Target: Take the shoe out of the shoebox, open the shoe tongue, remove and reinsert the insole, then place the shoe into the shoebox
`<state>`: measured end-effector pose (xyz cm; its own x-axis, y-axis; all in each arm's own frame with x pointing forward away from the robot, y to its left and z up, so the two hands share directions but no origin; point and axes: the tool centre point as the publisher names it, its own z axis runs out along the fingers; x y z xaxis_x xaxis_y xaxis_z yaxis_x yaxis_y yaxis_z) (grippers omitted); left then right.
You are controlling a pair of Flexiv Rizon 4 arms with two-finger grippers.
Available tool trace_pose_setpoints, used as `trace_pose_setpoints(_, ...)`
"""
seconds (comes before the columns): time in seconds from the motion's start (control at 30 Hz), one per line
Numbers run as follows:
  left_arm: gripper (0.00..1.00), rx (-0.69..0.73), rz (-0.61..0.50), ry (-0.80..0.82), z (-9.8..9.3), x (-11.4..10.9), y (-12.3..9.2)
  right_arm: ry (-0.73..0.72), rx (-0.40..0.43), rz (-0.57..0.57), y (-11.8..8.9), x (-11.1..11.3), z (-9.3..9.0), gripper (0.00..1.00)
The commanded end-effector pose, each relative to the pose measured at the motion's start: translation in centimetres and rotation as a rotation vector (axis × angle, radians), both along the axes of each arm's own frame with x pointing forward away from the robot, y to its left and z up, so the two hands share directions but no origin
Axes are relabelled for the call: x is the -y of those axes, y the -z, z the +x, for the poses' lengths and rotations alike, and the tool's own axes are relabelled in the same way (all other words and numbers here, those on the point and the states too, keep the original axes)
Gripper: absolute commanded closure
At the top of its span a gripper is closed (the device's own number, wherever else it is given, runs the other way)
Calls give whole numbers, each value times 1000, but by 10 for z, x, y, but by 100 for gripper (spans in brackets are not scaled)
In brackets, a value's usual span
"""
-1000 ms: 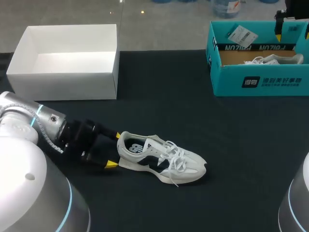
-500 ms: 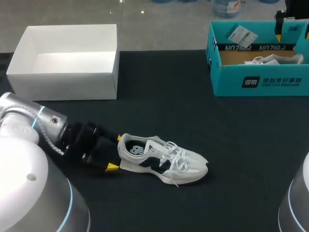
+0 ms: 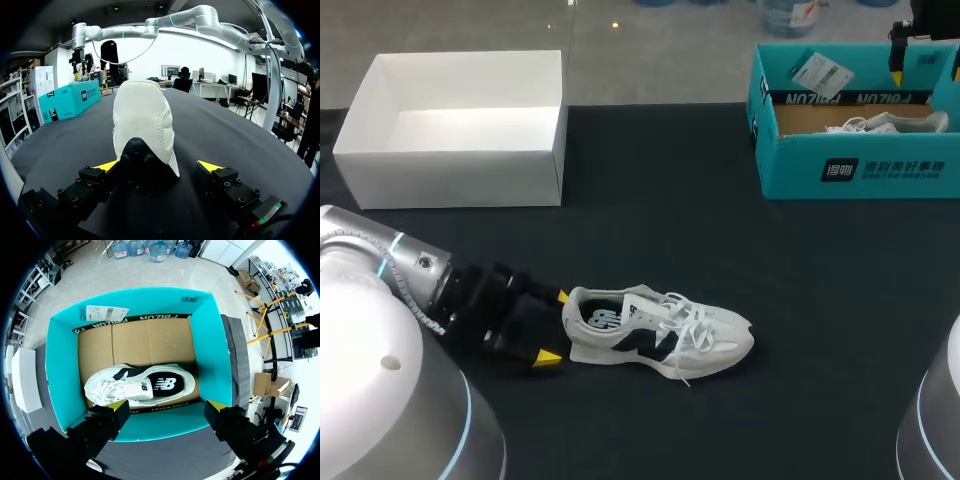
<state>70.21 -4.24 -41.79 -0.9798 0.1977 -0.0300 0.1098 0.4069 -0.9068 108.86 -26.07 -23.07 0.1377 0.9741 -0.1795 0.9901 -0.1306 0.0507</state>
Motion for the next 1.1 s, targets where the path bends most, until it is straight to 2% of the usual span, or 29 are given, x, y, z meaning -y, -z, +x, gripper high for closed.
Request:
trace_pose_setpoints(0.03,0,8,6,-8,-8,2,-2,0,2,1,0,0,-1,0)
trace_pose_setpoints(0.4,0,17,8,-27,4,22,-1,0,2,1,0,0,-1,0)
trace_pose_setpoints(0.83,0,9,18,-34,0,30,11,0,2,1,0,0,-1,0)
trace_pose_setpoints(0.87,17,7,16,-38,0,30,11,0,2,1,0,0,-1,0)
trace_pose_setpoints(0.9,41,11,16,-42,0,30,11,0,2,1,0,0,-1,0)
trace_pose_setpoints(0.93,52,12,17,-43,-1,30,11,0,2,1,0,0,-1,0)
trace_pose_setpoints(0.97,56,13,17,-45,-1,30,11,0,2,1,0,0,-1,0)
trace_pose_setpoints(1.0,67,14,18,-51,-1,29,11,0,2,1,0,0,-1,0)
trace_pose_setpoints(1.1,73,19,22,-60,-4,29,11,0,2,1,0,0,-1,0)
